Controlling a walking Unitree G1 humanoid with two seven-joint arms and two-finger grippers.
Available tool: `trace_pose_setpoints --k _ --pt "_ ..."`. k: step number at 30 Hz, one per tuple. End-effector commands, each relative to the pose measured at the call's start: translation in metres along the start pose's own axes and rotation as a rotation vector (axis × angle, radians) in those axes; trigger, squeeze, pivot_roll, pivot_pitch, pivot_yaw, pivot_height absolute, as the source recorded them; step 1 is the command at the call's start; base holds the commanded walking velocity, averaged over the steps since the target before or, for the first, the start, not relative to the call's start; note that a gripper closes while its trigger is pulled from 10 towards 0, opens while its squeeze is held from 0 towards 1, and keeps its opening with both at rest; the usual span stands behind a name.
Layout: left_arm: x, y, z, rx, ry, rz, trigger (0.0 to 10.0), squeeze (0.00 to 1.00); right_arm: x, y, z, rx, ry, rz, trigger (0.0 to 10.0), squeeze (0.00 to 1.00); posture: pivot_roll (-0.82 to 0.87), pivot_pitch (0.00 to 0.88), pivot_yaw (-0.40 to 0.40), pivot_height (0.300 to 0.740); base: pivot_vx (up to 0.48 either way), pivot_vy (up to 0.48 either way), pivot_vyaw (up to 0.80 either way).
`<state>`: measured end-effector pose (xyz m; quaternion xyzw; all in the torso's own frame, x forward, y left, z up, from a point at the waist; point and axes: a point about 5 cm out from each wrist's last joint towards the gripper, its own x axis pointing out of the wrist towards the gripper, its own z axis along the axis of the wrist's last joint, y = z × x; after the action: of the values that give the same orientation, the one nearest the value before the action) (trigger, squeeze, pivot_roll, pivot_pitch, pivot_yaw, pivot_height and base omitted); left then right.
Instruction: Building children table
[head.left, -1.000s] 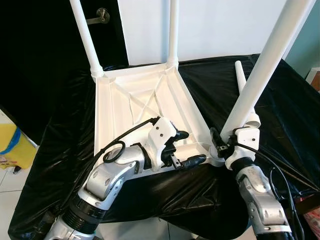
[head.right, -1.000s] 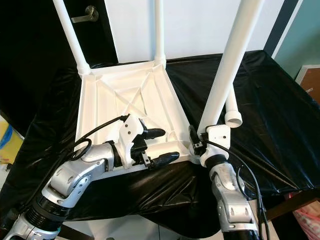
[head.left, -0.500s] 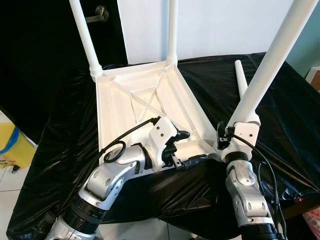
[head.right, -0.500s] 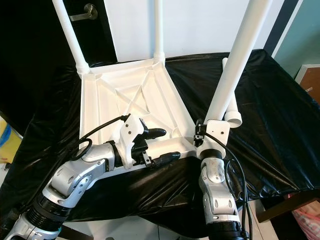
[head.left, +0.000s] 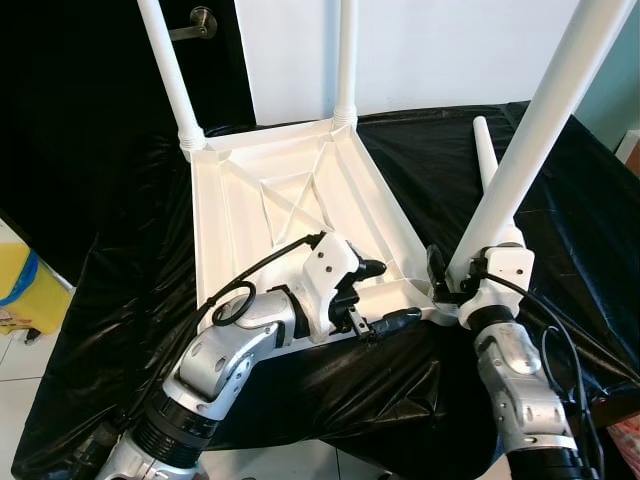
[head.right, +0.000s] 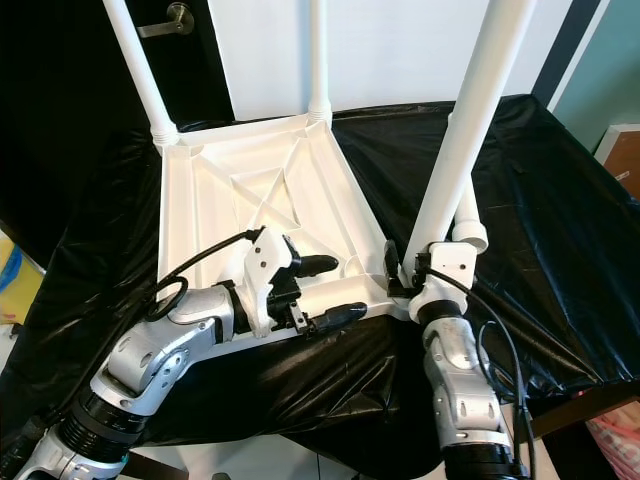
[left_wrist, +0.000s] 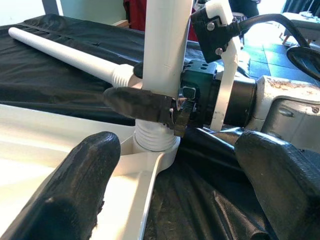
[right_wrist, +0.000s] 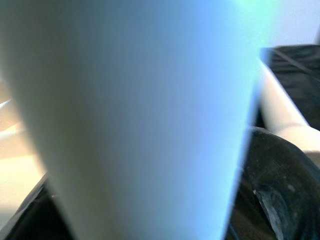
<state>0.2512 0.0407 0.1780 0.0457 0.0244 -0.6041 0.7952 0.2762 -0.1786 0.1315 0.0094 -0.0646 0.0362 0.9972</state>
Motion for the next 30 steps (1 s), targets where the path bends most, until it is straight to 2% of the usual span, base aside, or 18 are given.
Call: trace_pose_setpoints --k 1,4,6,10,14,17,18,20,21,22,23,30 --pt "0.002 -0.003 0.000 0.013 0.006 -0.046 10.0 0.00 -0.003 -0.001 -0.004 0.017 0.019 0.042 10.0 0.00 -0.16 0.035 0.012 0.740 0.000 0.000 0.00" --pt "0.002 -0.005 0.000 0.009 0.005 -0.049 10.0 0.00 -0.005 -0.005 -0.003 -0.001 0.017 0.098 10.0 0.00 -0.16 0.035 0.011 0.740 0.000 0.000 0.00" --pt "0.003 -0.007 -0.002 0.004 0.010 -0.058 10.0 0.00 -0.005 -0.008 -0.002 -0.016 0.019 0.186 10.0 0.00 -0.16 0.036 0.010 0.740 0.000 0.000 0.00" --pt "0.003 -0.009 -0.004 0.003 0.014 -0.062 10.0 0.00 -0.005 -0.008 -0.001 -0.026 0.020 0.223 10.0 0.00 -0.16 0.035 0.010 0.740 0.000 0.000 0.00" --pt "0.014 -0.012 -0.013 0.026 0.043 -0.045 10.0 0.00 0.002 -0.017 -0.002 -0.078 0.057 0.387 10.0 0.00 -0.16 0.028 0.007 0.740 0.000 0.000 0.00" --pt "0.016 -0.011 -0.016 0.042 0.059 -0.021 10.0 0.00 0.005 -0.019 -0.003 -0.095 0.076 0.433 10.0 0.00 -0.15 0.024 0.006 0.740 0.000 0.000 0.00" --pt "0.016 -0.010 -0.017 0.046 0.063 -0.012 10.0 0.00 0.006 -0.019 -0.004 -0.097 0.082 0.446 7.1 0.00 -0.15 0.024 0.006 0.740 0.000 0.000 0.00" --pt "0.016 -0.009 -0.018 0.057 0.063 0.004 10.0 0.00 0.007 -0.019 -0.006 -0.097 0.088 0.454 7.1 0.00 -0.15 0.021 0.007 0.740 0.000 0.000 0.00" --pt "0.017 -0.006 -0.018 0.062 0.061 0.034 10.0 0.00 0.008 -0.020 -0.008 -0.102 0.093 0.464 0.7 0.00 -0.14 0.021 0.006 0.740 0.000 0.000 0.00" --pt "0.017 -0.006 -0.018 0.062 0.061 0.034 10.0 0.00 0.008 -0.020 -0.008 -0.102 0.093 0.464 0.7 0.00 -0.14 0.021 0.006 0.740 0.000 0.000 0.00" --pt "0.018 -0.004 -0.018 0.067 0.060 0.061 10.0 0.00 0.009 -0.021 -0.009 -0.107 0.099 0.470 0.0 0.00 -0.14 0.020 0.005 0.740 0.000 0.000 0.00" --pt "0.018 0.000 -0.021 0.082 0.063 0.134 10.0 0.00 0.009 -0.021 -0.017 -0.105 0.121 0.486 0.0 0.00 -0.13 0.015 -0.002 0.740 0.000 0.000 0.00"
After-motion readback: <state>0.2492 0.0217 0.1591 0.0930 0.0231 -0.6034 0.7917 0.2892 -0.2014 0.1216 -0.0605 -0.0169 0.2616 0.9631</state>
